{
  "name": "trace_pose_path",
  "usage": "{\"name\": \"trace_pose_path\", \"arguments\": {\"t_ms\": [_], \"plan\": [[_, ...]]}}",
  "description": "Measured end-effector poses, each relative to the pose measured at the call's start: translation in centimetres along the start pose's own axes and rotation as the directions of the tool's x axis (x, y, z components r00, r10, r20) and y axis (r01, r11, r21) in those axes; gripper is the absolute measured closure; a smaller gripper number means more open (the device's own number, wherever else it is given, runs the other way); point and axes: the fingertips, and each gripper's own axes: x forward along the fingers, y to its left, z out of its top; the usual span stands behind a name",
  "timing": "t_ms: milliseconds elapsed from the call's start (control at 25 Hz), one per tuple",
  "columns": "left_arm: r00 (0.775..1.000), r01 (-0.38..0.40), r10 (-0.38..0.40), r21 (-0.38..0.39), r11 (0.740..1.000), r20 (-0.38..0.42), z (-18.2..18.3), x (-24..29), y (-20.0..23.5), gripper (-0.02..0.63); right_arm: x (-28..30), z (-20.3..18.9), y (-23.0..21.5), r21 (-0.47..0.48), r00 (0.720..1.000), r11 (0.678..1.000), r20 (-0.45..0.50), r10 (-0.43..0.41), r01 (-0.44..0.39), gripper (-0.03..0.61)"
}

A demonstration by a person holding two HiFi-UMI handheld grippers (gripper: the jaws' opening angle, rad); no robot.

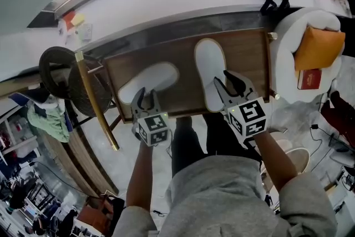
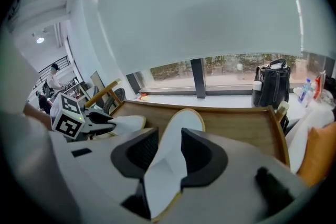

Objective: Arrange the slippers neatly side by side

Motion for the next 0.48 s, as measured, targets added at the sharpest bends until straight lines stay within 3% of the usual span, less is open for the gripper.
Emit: {"name": "trace_pose_path", "arguments": {"t_ms": [80,280,480], "plan": [[1.000,-0.010,0.009,-0.023,1.000,-0.013,-0.1,0.1,0.2,0.548,-0.3,0.0,-0.1,0.000,1.000,1.000,0.009,-0.005,0.005,0.445],[0.998,-0.008,-0.002,-0.165,0.986,-0.064,-0.4,-0.3,0.5,0.569,-0.3,-0.2,0.1,0.001,1.000,1.000,0.009,-0.002,0.002,0.445],[0.991,-0.022,-0.029,-0.375,0.927,-0.128,-0.5,-1.5,0.5,0.571,-0.7,0.1,0.1,-0.004,1.000,1.000,0.014,0.001,0.000,0.445]]}}
